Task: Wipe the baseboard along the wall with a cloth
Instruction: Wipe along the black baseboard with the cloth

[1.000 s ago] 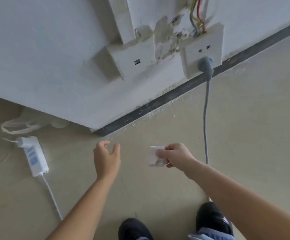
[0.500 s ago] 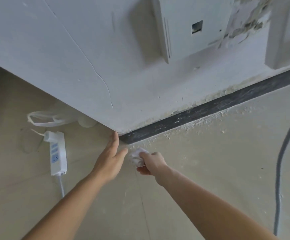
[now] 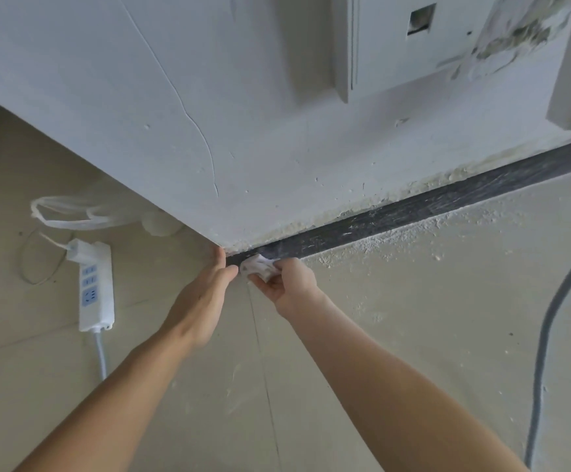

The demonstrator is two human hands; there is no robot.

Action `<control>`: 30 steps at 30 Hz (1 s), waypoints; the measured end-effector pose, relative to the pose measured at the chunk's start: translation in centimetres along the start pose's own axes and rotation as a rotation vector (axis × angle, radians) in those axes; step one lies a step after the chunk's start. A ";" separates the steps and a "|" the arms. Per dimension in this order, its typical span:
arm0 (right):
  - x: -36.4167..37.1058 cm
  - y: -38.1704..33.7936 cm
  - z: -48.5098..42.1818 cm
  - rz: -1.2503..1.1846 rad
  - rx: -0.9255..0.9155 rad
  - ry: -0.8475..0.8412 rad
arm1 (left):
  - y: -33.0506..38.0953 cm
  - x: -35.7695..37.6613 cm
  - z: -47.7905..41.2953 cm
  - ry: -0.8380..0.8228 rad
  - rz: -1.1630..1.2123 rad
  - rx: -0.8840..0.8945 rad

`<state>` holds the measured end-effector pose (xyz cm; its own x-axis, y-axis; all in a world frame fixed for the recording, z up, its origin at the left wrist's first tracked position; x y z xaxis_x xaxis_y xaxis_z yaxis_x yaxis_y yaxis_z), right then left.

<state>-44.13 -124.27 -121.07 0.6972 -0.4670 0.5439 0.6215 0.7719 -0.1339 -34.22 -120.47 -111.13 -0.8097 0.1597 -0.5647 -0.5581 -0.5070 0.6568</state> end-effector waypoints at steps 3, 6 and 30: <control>-2.6 -2.5 1.7 -0.151 -0.102 -0.021 | -15.9 -3.5 -11.5 0.009 0.022 -0.143; -6.1 -3.9 3.0 -0.295 -0.220 0.102 | -20.8 -4.9 -17.4 0.121 0.022 -0.051; -6.7 -5.3 5.0 -0.314 -0.218 -0.017 | 0.7 0.7 0.2 0.077 -0.289 -0.032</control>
<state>-53.91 -123.10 -119.85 0.4562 -0.6574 0.5997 0.8664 0.4820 -0.1308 -35.26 -120.57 -110.96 -0.6009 0.2373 -0.7633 -0.7568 -0.4763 0.4477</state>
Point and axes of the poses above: each hand's wrist, its own z-axis away from the middle knuckle, its own x-axis out of the palm, y = z × x, the point moved 6 cm from there along -z, towards the middle knuckle, and after that the axes turned 1 degree about x, right-handed, at the moved point
